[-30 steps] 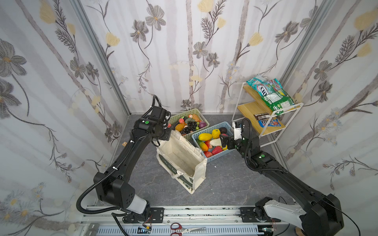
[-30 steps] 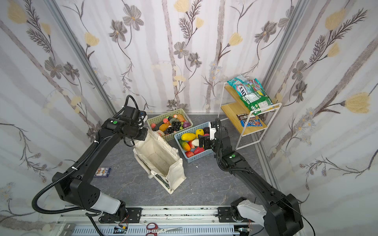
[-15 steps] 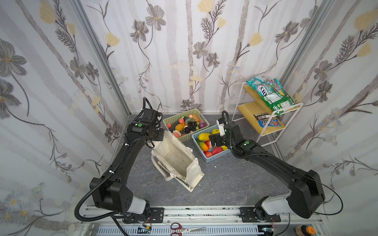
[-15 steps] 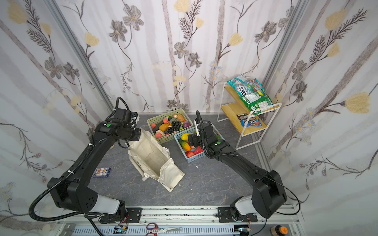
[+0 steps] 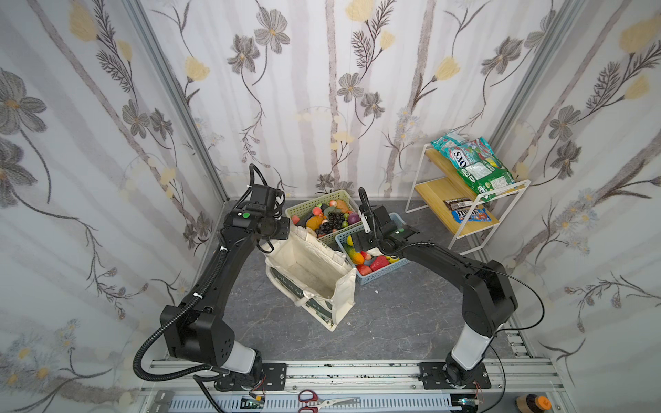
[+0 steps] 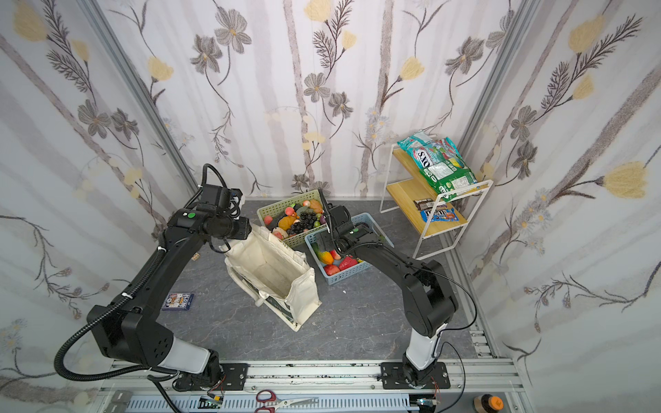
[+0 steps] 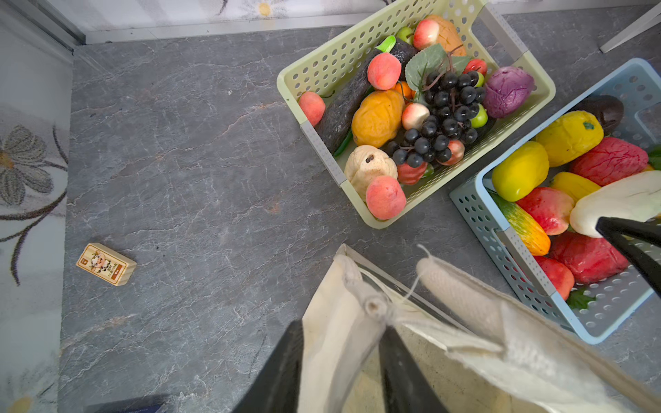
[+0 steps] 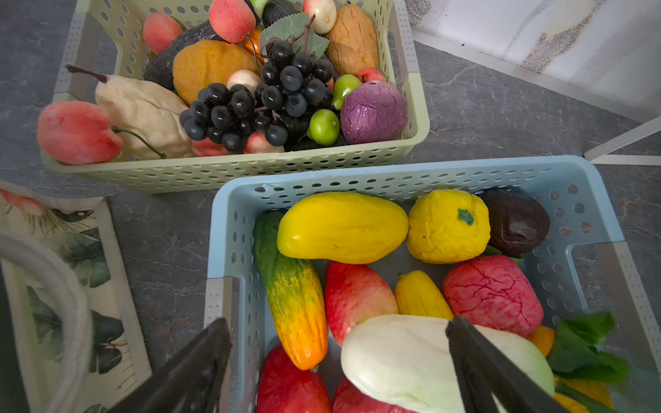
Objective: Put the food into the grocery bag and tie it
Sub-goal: 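Hold the bag open with left gripper while right lowers onto yellow papaya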
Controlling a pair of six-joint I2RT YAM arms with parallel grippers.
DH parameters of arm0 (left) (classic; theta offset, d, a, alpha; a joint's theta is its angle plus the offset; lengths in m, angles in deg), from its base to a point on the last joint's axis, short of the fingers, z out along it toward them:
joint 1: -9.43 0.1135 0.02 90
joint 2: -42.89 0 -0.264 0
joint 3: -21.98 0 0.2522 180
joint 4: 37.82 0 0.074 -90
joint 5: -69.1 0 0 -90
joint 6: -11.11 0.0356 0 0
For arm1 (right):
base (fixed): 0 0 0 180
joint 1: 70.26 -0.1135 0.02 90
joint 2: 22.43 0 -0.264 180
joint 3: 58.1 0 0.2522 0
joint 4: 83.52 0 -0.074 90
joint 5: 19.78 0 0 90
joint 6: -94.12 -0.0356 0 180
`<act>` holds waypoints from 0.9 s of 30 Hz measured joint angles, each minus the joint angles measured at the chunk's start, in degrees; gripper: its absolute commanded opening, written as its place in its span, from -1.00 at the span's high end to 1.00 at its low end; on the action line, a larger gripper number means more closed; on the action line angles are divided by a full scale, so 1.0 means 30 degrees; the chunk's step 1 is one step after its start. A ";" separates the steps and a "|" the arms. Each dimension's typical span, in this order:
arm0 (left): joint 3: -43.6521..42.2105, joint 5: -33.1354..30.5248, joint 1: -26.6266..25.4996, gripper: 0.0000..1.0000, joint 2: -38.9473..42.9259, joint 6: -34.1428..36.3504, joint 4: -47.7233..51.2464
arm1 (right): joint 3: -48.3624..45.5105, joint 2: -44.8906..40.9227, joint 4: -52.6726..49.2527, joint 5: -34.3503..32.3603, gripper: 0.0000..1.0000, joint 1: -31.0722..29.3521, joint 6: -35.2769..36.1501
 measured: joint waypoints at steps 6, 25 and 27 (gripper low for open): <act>0.0648 0.0277 0.0000 -0.40 -0.0087 -0.0197 0.0015 | 0.1479 0.1668 -0.0277 -0.0503 -0.99 -0.0022 0.0918; 0.1049 -0.1290 0.0685 -0.72 0.0597 -0.1880 0.0226 | 0.3898 0.4991 -0.0758 -0.1712 -0.99 -0.0583 0.1188; 0.0874 -0.1319 0.0721 -0.73 0.0612 -0.1945 0.0240 | 0.4146 0.5319 -0.0758 -0.1916 -0.99 -0.0605 0.1129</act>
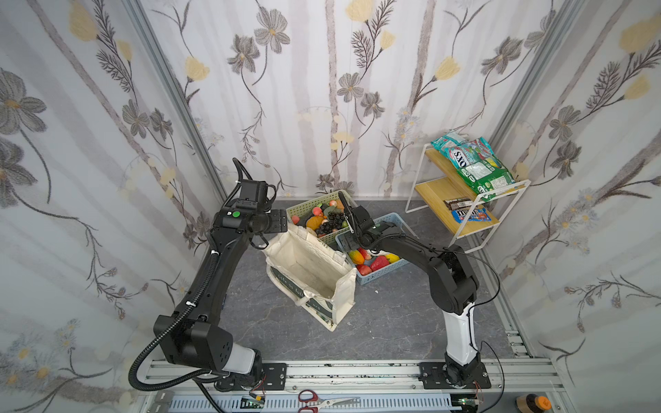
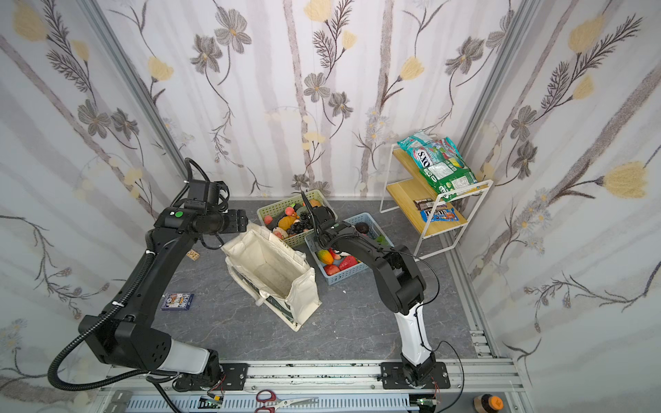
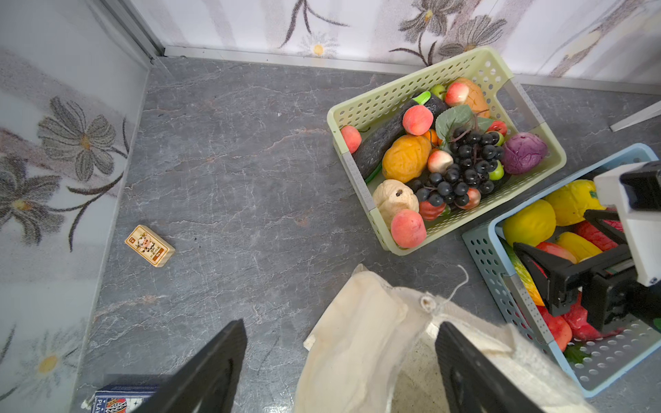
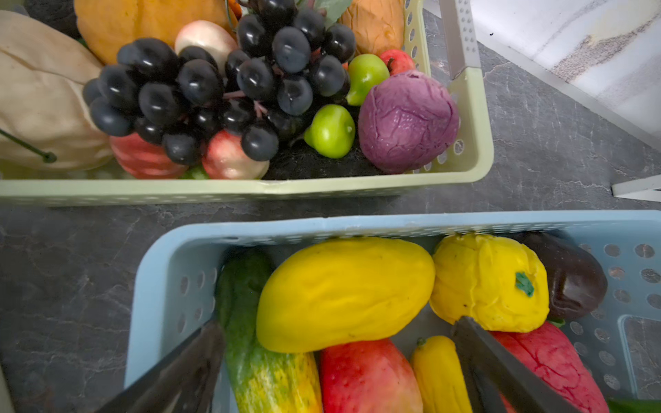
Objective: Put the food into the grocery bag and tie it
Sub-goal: 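Hold the bag open with left gripper while right lowers onto yellow papaya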
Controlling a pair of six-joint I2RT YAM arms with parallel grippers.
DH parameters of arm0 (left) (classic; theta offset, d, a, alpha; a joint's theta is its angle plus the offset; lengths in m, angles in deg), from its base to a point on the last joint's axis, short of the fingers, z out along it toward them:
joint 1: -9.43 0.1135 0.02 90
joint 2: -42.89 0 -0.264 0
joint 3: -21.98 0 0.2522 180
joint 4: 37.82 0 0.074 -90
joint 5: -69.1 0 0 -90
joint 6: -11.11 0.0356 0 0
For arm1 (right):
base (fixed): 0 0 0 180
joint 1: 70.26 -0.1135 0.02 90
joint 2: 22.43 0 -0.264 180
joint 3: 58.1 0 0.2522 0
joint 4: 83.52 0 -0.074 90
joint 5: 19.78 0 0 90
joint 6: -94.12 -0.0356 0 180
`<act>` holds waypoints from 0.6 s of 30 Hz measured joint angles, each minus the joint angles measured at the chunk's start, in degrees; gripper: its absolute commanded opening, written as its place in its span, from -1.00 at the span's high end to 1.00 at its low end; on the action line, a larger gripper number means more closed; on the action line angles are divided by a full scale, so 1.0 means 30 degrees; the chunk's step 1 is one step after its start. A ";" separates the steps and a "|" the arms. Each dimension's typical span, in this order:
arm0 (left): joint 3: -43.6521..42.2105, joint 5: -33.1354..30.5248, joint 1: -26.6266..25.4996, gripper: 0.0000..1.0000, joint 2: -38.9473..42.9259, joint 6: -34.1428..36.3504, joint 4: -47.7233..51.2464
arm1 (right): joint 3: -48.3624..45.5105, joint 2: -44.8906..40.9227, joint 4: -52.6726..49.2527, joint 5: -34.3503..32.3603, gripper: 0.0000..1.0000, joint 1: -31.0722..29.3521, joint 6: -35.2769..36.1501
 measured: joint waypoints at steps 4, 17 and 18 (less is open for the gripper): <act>-0.0124 -0.0015 0.0029 -0.73 0.0036 -0.0168 0.0029 | 0.0372 0.0576 0.0015 -0.0284 -0.99 -0.0022 -0.0342; 0.0182 -0.0066 0.0066 -0.74 0.0029 -0.0415 0.0051 | 0.1530 0.2200 0.0204 -0.1763 -0.99 0.0000 -0.0627; 0.0182 -0.0073 0.0066 -0.75 0.0029 -0.0415 0.0044 | 0.1581 0.2310 0.0197 -0.1778 -0.99 0.0000 -0.0619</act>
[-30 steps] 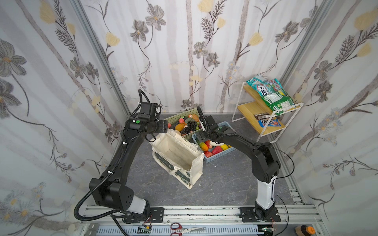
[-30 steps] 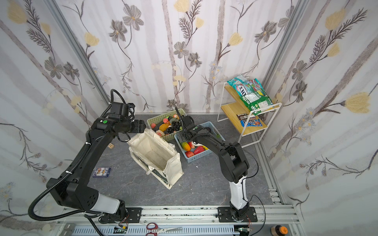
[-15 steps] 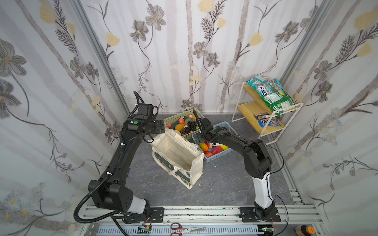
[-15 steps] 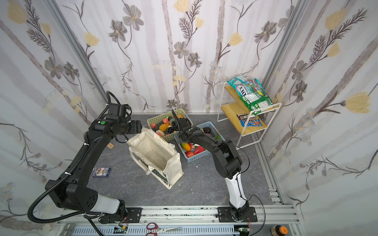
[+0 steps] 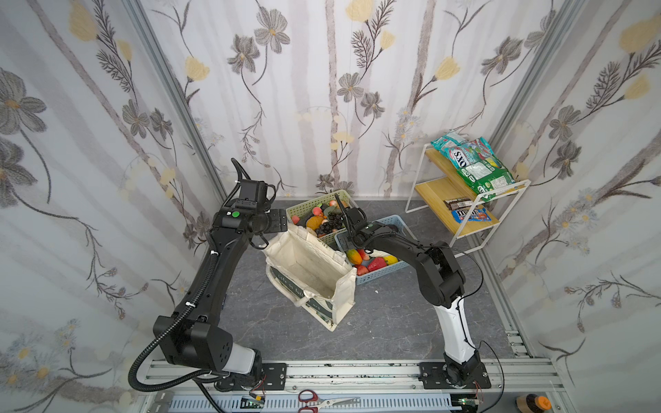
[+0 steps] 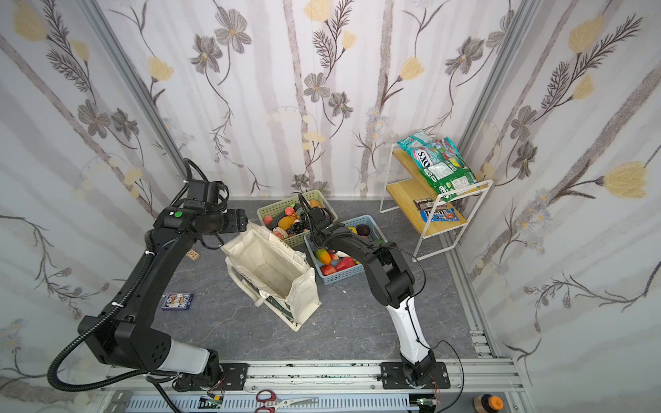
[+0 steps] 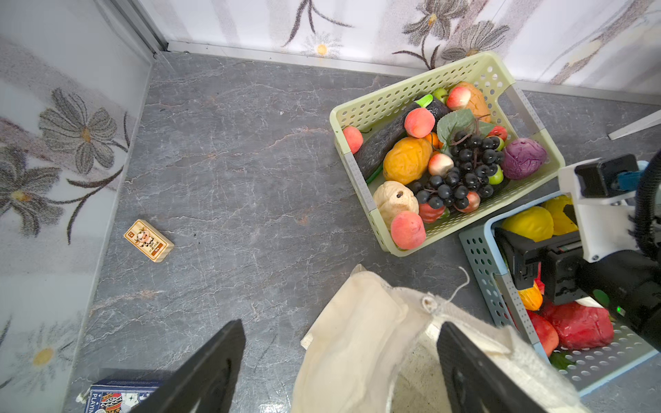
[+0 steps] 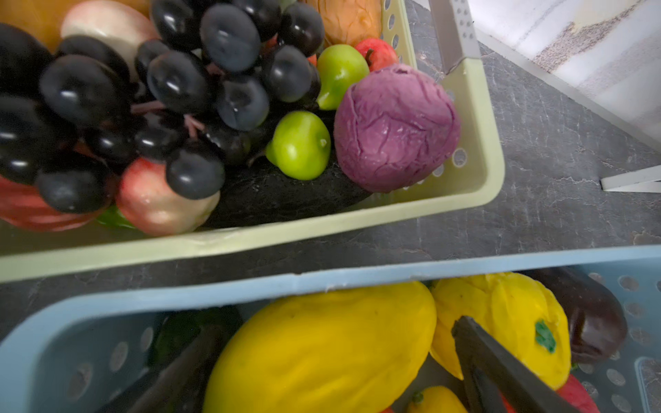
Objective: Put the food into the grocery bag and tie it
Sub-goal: 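Hold the bag open with left gripper while right lowers onto yellow papaya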
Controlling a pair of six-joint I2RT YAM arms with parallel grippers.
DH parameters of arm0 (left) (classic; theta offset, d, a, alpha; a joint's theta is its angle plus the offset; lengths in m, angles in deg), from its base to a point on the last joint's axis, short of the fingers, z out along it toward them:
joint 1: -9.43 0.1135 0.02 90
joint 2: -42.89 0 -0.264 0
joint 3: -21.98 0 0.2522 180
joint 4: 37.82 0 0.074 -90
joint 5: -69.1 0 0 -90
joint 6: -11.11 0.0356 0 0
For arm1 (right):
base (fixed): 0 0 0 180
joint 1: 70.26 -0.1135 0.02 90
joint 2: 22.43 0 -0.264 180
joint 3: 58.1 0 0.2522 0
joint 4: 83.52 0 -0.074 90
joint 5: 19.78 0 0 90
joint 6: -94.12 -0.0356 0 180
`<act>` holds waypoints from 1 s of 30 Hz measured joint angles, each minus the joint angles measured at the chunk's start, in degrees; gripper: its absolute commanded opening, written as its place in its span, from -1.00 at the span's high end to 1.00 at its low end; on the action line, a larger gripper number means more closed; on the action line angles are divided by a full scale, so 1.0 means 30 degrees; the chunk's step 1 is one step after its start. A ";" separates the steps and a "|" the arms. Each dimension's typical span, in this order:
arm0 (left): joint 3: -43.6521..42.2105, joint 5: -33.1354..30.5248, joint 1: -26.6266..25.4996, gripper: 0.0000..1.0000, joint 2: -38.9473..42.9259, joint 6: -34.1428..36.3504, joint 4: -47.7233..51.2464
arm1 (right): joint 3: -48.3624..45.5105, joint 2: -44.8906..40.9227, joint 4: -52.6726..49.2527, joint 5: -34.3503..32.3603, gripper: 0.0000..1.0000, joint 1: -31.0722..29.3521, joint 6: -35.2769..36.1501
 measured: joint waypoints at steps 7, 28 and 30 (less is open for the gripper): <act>0.0000 -0.0131 0.0000 -0.75 0.0000 -0.0160 0.0007 | 0.0182 0.0372 0.0175 -0.0248 -0.86 0.0051 -0.0073; -0.0117 -0.0539 0.0000 -0.75 0.0000 -0.0576 -0.0138 | -0.2718 -0.3177 0.1224 0.0277 -0.71 0.2237 -0.0911; -0.0117 -0.0539 0.0000 -0.75 0.0000 -0.0641 -0.0146 | -0.2980 -0.3337 0.1559 0.0743 -0.71 0.2565 -0.1056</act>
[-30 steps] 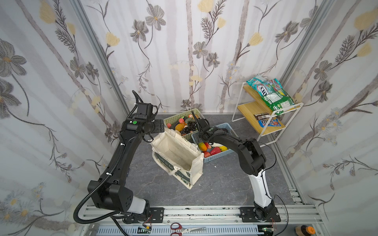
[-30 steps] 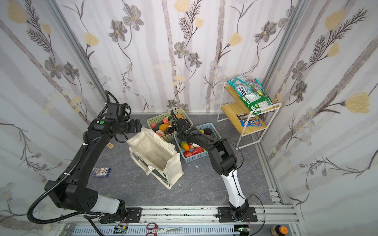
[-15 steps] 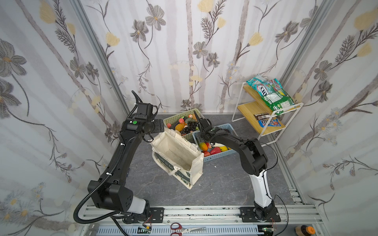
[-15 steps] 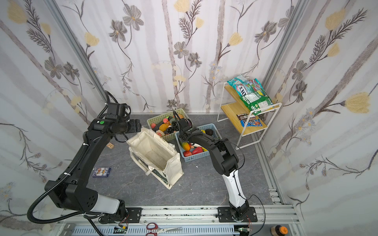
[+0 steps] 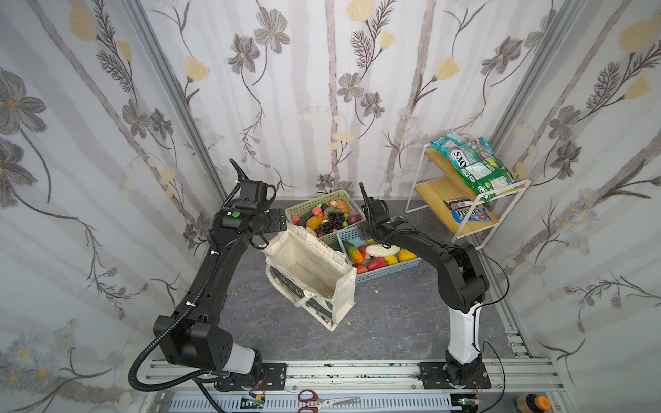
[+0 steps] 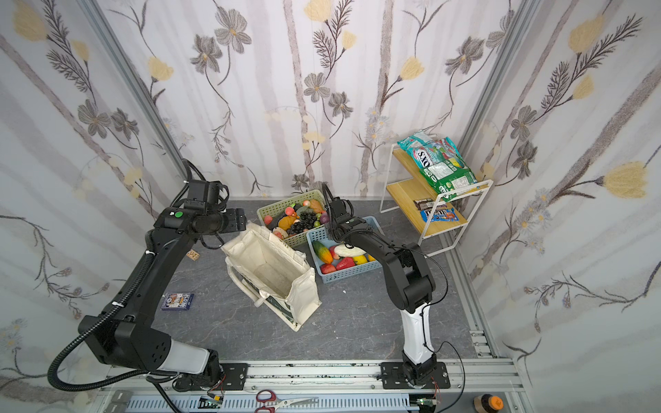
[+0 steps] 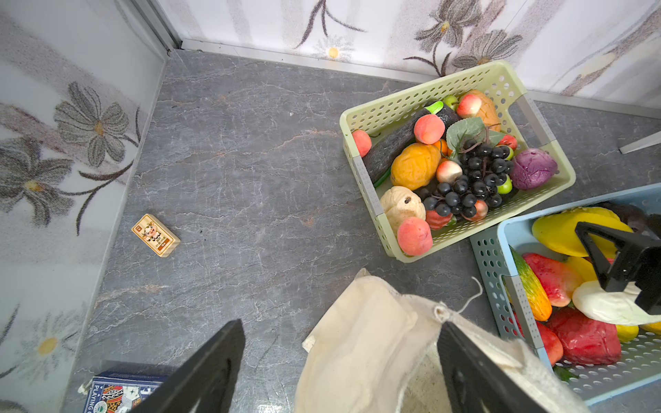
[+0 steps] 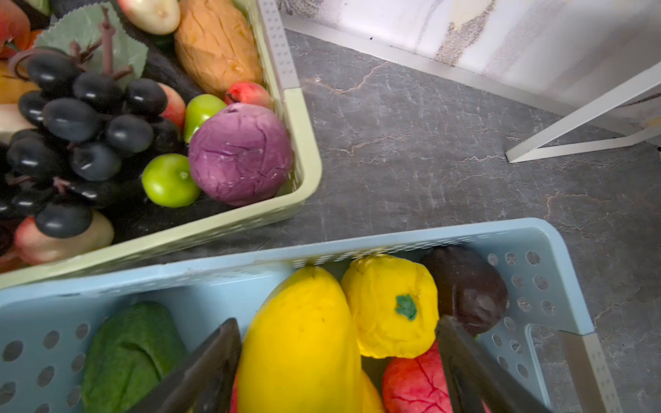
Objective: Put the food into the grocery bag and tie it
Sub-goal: 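Hold the bag open with left gripper while right lowers onto yellow papaya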
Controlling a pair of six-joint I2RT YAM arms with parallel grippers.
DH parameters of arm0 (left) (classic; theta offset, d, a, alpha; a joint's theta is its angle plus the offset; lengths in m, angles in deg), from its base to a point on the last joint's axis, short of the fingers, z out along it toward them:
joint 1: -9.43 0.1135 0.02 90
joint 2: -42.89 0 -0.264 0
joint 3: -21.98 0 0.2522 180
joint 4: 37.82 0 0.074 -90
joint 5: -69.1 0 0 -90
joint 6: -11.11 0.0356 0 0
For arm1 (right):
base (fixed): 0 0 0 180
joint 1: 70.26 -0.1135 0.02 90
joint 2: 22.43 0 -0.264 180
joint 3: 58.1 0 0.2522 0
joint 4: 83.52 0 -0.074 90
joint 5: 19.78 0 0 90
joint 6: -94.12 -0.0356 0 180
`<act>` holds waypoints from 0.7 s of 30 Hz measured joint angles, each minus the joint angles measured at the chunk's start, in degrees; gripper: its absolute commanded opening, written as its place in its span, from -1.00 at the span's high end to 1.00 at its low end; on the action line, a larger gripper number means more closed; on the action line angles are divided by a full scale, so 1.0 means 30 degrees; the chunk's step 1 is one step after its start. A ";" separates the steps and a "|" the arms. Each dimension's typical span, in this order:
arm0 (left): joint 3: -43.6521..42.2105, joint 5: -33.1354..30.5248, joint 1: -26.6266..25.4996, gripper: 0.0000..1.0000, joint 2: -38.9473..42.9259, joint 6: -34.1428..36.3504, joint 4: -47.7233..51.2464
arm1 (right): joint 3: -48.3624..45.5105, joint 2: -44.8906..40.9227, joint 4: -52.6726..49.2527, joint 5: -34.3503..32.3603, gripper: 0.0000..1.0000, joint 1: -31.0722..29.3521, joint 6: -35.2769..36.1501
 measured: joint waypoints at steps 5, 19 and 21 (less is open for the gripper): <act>0.0000 0.0000 0.0000 -0.75 0.0000 -0.0182 0.0007 | -0.0372 0.0000 0.0328 0.1552 -0.69 0.0495 -0.0146; 0.0080 0.0000 -0.0168 -0.75 -0.0087 -0.0503 0.0022 | -0.1370 -0.0044 0.0845 0.4473 -0.65 0.0947 -0.0663; 0.0175 0.0000 -0.0182 -0.75 -0.0117 -0.0503 0.0022 | -0.1421 -0.0350 0.0699 0.4612 -0.68 0.0933 -0.0780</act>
